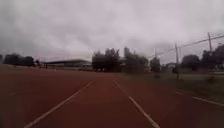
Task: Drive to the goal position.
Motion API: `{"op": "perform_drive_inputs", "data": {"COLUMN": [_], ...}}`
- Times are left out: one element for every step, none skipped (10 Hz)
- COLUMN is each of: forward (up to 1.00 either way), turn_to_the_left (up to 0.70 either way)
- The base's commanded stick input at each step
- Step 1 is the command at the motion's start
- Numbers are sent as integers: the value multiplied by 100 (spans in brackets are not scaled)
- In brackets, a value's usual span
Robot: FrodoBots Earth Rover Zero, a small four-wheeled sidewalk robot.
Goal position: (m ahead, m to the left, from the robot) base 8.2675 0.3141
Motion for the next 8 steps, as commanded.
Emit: {"op": "perform_drive_inputs", "data": {"forward": [70, 70, 70, 70, 70, 70, 70, 70], "turn_to_the_left": [0, 0, 0, 0, 0, 0, 0, 0]}}
